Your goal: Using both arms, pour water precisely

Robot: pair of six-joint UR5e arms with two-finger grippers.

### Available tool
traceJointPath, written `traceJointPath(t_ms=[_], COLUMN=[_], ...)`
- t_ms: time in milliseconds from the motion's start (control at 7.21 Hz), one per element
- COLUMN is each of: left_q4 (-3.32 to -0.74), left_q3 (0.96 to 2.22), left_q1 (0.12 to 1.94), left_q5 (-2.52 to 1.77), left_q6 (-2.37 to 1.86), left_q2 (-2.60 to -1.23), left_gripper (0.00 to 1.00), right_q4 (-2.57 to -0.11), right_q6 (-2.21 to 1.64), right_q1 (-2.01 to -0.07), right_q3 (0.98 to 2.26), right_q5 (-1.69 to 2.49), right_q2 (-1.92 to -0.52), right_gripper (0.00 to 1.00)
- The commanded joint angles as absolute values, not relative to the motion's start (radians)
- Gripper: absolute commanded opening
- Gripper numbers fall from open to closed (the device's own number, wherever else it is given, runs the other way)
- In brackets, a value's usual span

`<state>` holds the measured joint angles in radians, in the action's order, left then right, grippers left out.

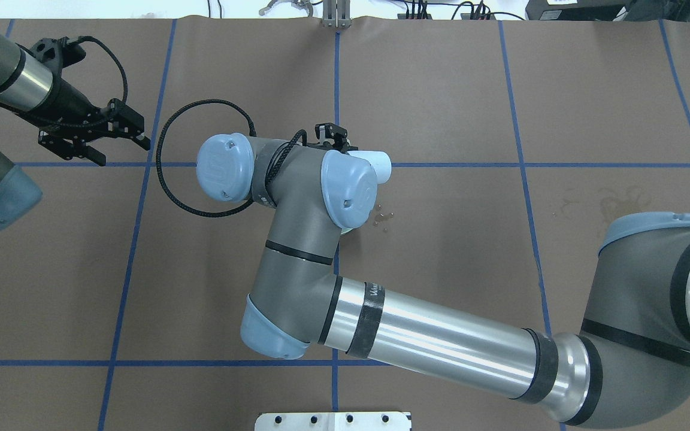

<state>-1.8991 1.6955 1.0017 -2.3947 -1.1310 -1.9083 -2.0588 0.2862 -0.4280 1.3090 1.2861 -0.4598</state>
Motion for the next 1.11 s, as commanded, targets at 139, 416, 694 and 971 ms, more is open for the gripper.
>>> traceJointPath(t_ms=[139,416,694,971], left_q4=[-1.899,-1.901,-1.901,-1.901], left_q3=[1.698,1.697,1.698,1.697], left_q1=[1.002,1.002,1.002,1.002], left_q5=[-2.395,-2.395,-2.395,-2.395], left_q6=[-1.132,-1.132,-1.132,-1.132], left_q2=[-1.907,-1.907,-1.907,-1.907], left_gripper=[0.94,0.94,0.95,0.95], right_q4=[-2.065,-2.095,-2.161,-2.229], right_q6=[0.456,0.52,0.558,0.578], right_q1=[-0.414,-0.394,-0.379,-0.353], right_q3=[1.287,1.266,1.264,1.261], right_q5=[1.25,1.18,1.14,1.062], right_q2=[-0.459,-0.45,-0.445,-0.443], right_gripper=[0.0,0.0,0.0,0.0])
